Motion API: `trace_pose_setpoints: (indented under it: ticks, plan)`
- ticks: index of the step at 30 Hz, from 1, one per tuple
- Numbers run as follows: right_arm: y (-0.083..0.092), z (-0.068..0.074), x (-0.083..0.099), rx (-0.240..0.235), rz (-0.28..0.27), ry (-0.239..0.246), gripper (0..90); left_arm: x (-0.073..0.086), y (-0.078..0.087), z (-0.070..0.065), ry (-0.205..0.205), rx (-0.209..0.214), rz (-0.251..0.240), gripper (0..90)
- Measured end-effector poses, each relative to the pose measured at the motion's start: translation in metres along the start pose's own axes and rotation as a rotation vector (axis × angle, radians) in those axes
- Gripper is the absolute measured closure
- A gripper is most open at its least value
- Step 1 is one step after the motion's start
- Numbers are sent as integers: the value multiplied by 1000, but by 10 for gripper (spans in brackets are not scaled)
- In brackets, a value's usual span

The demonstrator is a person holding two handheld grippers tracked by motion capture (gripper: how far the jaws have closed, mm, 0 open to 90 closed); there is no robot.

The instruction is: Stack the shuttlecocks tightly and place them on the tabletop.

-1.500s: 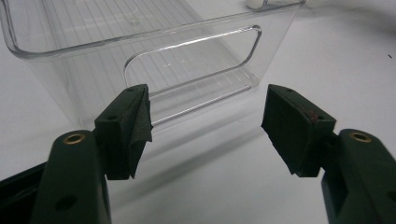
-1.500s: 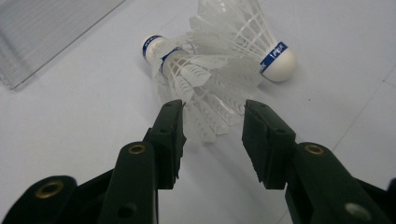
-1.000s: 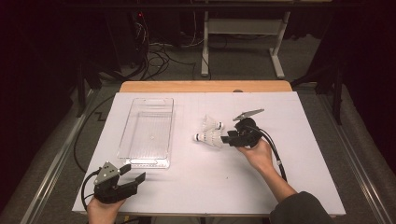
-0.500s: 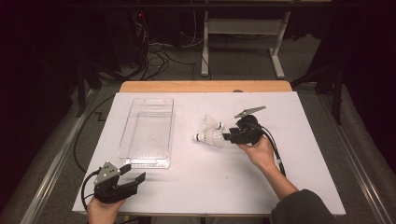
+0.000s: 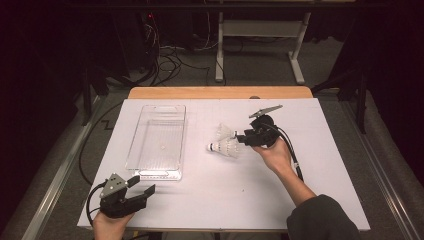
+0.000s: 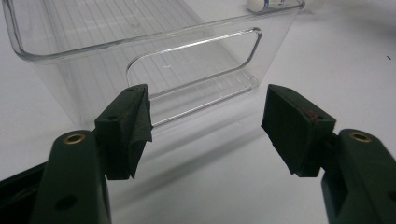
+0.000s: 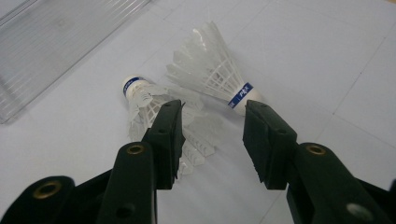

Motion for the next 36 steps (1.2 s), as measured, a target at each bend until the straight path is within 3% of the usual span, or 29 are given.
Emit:
trace_pose_setpoints:
  ticks: [16,26,36]
  plan:
    - [-14,-6,-16,15,26,-40,538,-1,0,0,-3,2,-5,334]
    - [-22,-1,-29,27,32,-32,535,-1,-1,2,2,2,-6,335]
    - [-36,6,-43,41,85,-24,532,-1,0,2,3,3,-5,335]
Point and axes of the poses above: each handheld gripper's, and its own axes: y roughly backward along the jaws, x roughly out of its underside, z roughly to its left, the point moved 2 cm from there along -y, roughly forward along the jaws, and after that the axes turned 6 degrees about -z, right-handed, at the moved point
